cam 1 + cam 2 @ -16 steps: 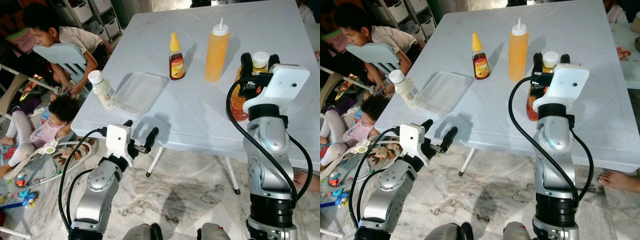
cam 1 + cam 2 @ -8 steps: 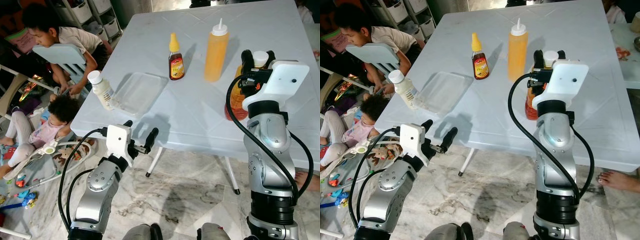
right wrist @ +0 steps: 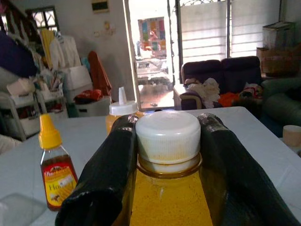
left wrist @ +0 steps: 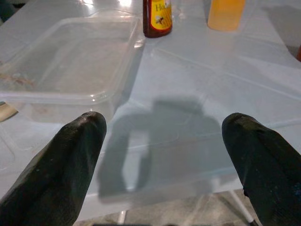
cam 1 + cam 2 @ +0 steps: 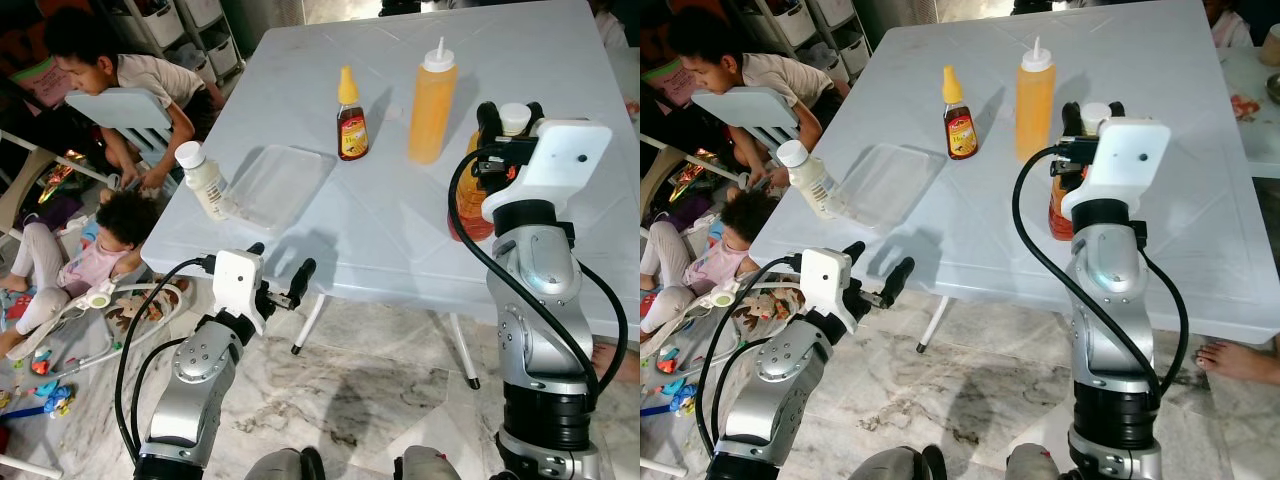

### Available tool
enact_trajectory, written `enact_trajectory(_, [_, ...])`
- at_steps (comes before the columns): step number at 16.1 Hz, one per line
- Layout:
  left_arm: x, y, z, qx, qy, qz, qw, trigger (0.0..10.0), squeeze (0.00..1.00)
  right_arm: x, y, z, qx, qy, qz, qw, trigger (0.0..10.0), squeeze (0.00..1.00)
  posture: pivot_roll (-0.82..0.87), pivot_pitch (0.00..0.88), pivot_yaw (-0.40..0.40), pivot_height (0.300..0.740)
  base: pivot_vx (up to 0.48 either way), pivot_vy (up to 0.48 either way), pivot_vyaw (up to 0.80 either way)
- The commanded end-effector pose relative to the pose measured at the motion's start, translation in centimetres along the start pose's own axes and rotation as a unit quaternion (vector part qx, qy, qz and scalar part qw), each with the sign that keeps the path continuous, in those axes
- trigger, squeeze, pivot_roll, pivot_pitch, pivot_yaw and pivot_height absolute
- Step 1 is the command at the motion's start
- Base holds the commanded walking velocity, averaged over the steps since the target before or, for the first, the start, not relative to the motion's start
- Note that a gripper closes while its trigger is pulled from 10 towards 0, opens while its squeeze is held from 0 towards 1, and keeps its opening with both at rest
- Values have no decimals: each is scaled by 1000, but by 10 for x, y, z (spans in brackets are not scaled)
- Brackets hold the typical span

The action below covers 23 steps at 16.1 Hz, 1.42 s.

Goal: Restocking fridge

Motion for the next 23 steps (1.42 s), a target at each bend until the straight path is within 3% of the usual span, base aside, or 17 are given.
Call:
enact_trajectory(1, [-3,6,4,8,13,-9,1000,10000,0,-23,5,6,13,64,0,998,0,0,-131,124,197,740,0,0,0])
enact_trajectory(3, [-5,7,6,15,15,-7,1000,10000,0,-30,3,16,18,71,8,997,0,0,-129,120,195,740,0,0,0])
enact_trajectory(4, [-5,8,6,24,15,-11,1000,10000,0,-32,3,19,20,75,5,997,471,0,-129,117,195,740,0,0,0])
enact_trajectory(5, [-5,9,5,32,16,-14,999,10000,0,-32,3,20,22,75,3,997,2000,0,-129,116,194,740,0,0,0])
enact_trajectory(6, [-6,10,4,34,18,-12,999,10000,0,-35,4,20,22,87,-2,996,10000,0,-131,109,194,740,0,0,0])
enact_trajectory(11, [-10,10,4,30,35,-10,999,10000,0,-43,5,17,13,130,-24,991,10000,0,-131,91,191,740,0,0,0])
enact_trajectory(12, [-13,9,4,33,43,-13,998,10000,0,-40,7,15,22,101,-92,990,10000,0,-129,80,188,740,0,0,0])
enact_trajectory(15, [-14,11,3,41,48,-7,998,10000,0,-43,5,21,27,109,-107,988,10000,0,-134,77,188,740,0,0,0])
enact_trajectory(19, [-7,17,-2,60,36,5,998,10000,0,-51,0,30,9,129,-83,988,10000,0,-134,81,190,740,0,0,0])
enact_trajectory(21, [-4,24,-3,91,27,-9,995,10000,0,-53,12,39,48,133,-104,985,10000,0,-134,79,190,740,0,0,0])
enact_trajectory(23, [-3,27,-4,104,29,-14,994,10000,0,-51,25,46,87,132,-91,983,10000,0,-138,74,190,740,0,0,0])
Point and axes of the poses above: a point about 5 cm out from each wrist's last joint towards the gripper, its own z axis pointing back from the gripper into the wrist, its own x axis along the axis of the wrist's last joint, y = z × x, the point moved 1 cm from there along -z, pointing out of the wrist towards the gripper, and after that the axes turned 1 degree about z, right-handed, at the moved point
